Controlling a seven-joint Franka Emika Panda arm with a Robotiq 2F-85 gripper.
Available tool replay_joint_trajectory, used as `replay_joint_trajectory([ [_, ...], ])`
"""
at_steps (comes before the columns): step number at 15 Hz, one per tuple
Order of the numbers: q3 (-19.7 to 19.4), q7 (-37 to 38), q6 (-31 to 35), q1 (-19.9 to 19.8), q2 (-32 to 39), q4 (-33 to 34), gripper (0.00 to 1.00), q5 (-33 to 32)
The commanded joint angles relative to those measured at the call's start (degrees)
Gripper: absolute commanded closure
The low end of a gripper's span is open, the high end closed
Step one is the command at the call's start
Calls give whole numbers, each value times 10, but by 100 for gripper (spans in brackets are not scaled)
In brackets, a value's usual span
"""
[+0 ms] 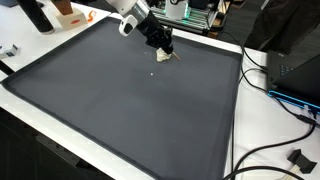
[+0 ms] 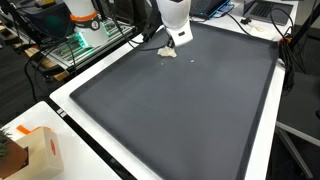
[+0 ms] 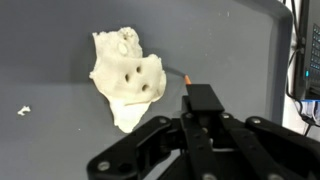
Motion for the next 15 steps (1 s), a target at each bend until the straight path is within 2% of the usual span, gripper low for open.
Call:
replay_joint_trajectory([
  [1, 5, -16, 3, -18, 6, -8, 97, 40],
  [9, -1, -2, 9, -23, 15, -10, 97, 66],
  [15, -4, 39, 21, -15, -3, -21, 97, 66],
])
